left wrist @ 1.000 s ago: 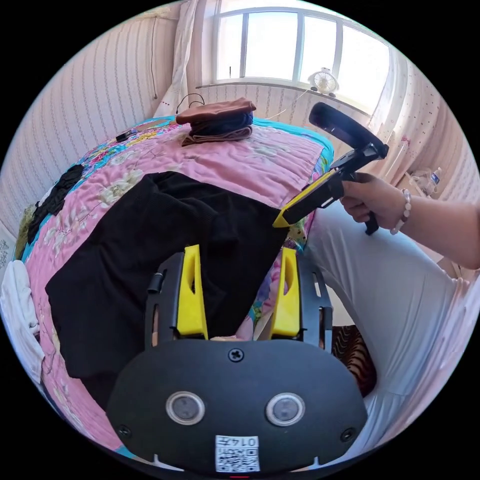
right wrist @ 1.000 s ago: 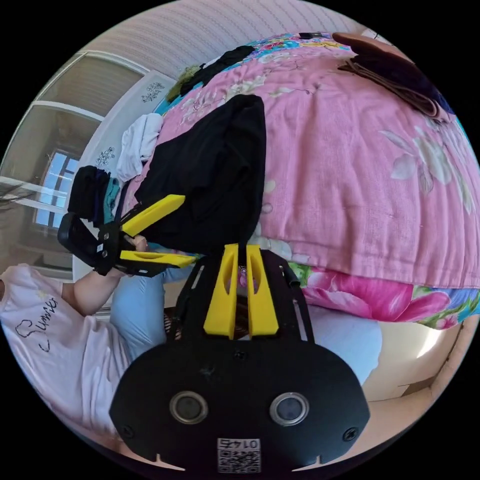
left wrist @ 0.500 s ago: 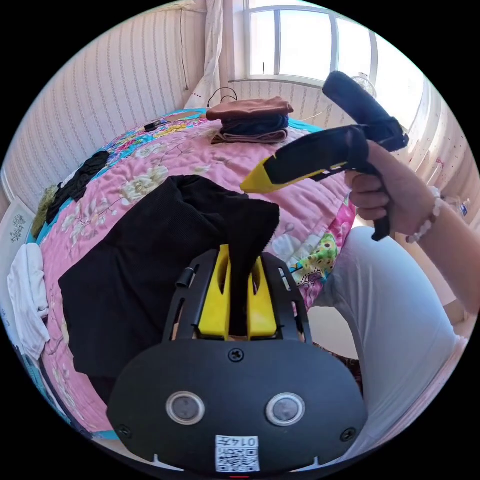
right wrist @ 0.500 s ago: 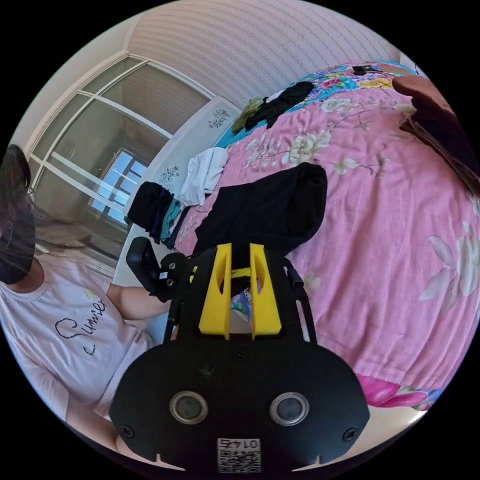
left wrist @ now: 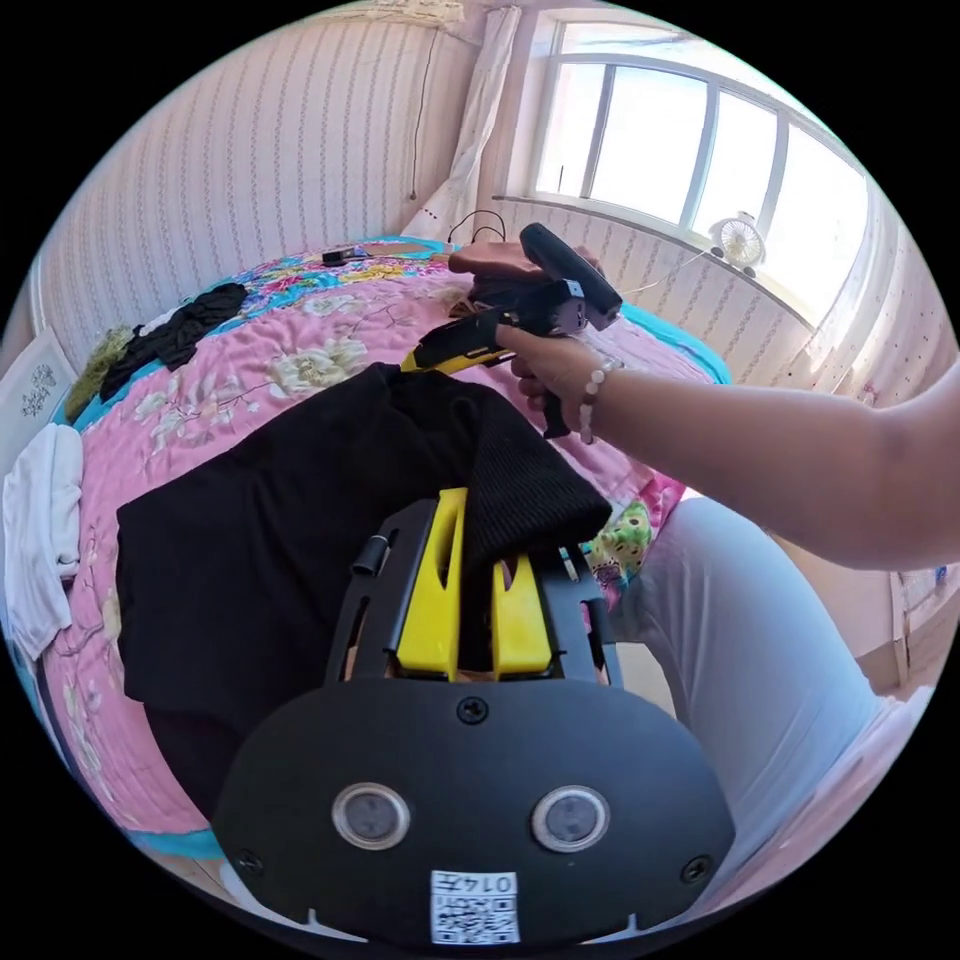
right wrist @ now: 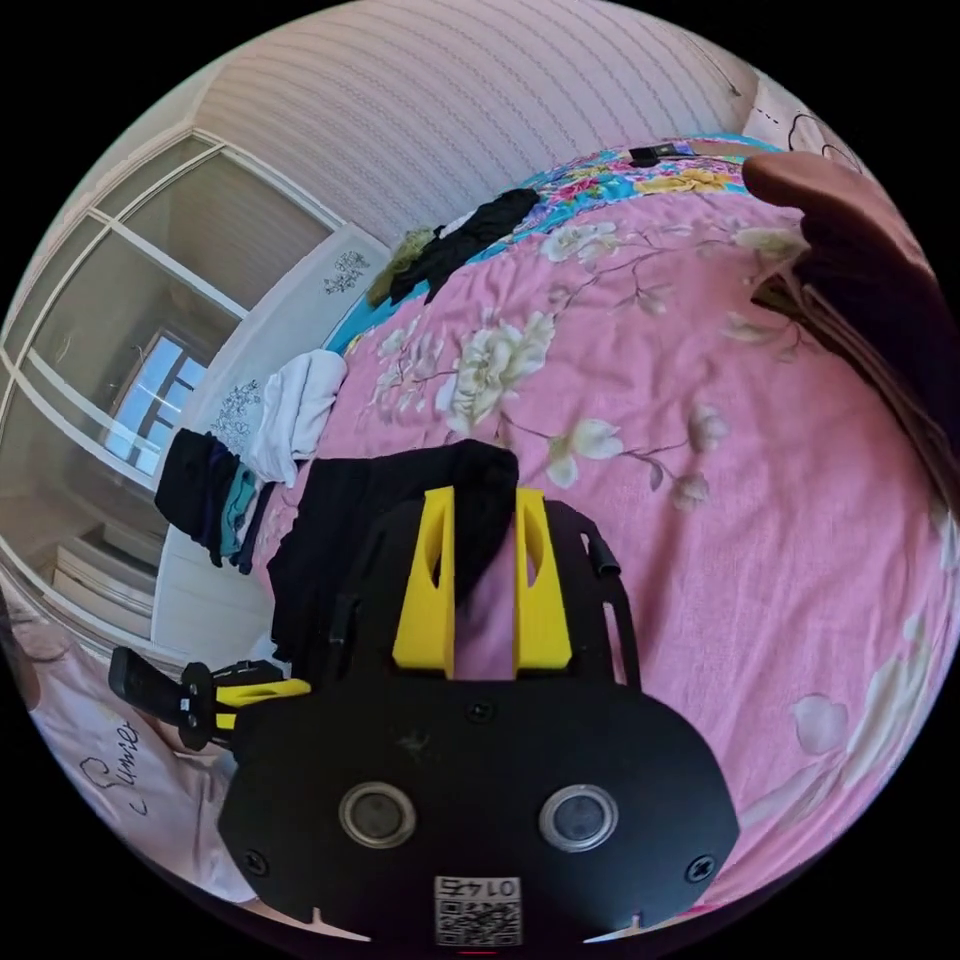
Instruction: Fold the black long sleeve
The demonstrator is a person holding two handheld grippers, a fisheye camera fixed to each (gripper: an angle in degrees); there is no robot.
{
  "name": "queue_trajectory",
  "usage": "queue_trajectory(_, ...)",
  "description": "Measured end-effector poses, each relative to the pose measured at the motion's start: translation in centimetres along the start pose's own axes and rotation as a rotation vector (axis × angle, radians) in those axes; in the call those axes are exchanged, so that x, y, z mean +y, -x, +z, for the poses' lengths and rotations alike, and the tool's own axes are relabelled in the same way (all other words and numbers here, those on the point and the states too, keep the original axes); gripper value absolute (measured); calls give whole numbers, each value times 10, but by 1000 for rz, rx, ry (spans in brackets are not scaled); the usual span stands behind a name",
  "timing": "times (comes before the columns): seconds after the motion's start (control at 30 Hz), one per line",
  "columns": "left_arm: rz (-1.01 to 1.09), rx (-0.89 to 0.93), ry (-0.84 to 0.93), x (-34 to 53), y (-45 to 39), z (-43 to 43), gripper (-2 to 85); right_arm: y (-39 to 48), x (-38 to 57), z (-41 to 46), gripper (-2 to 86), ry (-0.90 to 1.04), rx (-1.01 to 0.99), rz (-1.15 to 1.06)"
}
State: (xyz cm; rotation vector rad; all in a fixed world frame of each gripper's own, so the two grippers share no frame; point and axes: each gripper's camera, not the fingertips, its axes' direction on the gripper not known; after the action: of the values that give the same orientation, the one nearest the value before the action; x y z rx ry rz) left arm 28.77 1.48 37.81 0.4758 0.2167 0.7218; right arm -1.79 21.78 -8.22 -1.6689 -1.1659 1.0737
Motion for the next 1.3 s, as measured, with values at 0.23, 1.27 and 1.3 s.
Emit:
queue_trajectory(0.23, -101, -30, -113, 2, 42, -57, 25, 73, -52, -5, 10, 52, -81, -130)
queue_trajectory(1.27, -605, -196, 84, 98, 228, -216, 25, 387, -199, 193, 89, 450, 65, -674)
queue_trajectory(1.3, -598, -164, 75, 91, 232, -208, 57, 385, -201, 200, 95, 479, 76, -678)
